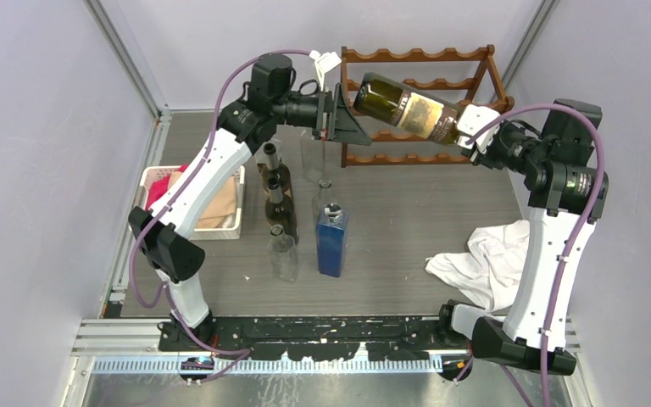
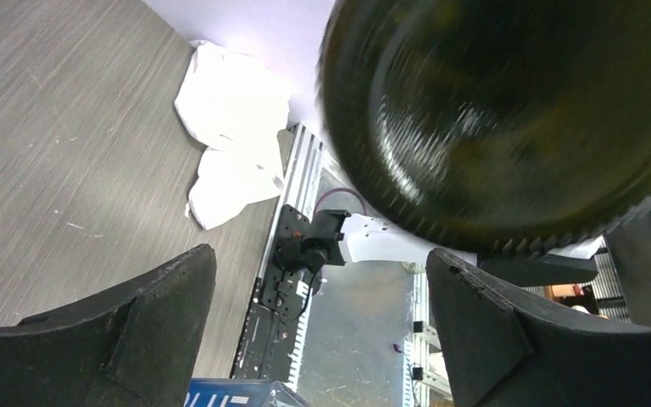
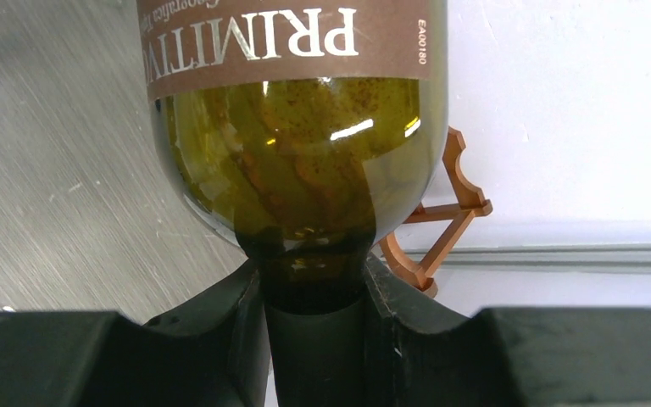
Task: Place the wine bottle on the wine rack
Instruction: Place the wine bottle in the wine rack.
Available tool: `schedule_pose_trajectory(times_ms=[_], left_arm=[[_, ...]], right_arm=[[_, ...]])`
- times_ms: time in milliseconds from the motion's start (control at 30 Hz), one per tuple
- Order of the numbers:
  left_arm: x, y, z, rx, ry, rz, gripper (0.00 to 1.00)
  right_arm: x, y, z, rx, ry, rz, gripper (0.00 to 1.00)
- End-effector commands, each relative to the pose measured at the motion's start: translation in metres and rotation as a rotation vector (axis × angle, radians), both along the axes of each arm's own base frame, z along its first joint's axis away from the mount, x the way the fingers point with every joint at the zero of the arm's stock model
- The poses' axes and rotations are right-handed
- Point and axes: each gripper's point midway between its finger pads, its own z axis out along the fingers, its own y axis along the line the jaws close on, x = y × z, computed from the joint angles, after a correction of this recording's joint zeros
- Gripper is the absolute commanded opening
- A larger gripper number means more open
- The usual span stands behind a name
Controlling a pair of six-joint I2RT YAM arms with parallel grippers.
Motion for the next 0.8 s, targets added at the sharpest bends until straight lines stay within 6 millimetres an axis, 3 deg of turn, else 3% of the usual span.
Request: schedule_pose_trajectory(times_ms=[0,267,500,600,767], left_arm=[[-0.007,0.017,0.029,-0.034,-0.096,0.049,0.93],[-0.025,0.038,0.055,-0.054,-0.206,0.089,0.92],[-0.050,0.072,0.077,-0.061,-0.378,0.193,0.92],[-0.059,0.094,0.071,-0.027,-0.449,0.280,0.91],[-0.073,0.141,0.042,0.060,-0.564,0.463,0.91]], right_arm=[[0.000,0.010,0.046,0.129,-0.135,-0.001,0.01],[0.009,-0.001,0.042,0.267,-0.082,-0.088,0.01],[0.010,-0.002,0.008,0.416,0.075,-0.147,0.01],[0.008,0.000,-0.012,0.486,0.139,-0.180,0.01],[-0.001,0.002,-0.053,0.601,0.254,-0.235,0.01]])
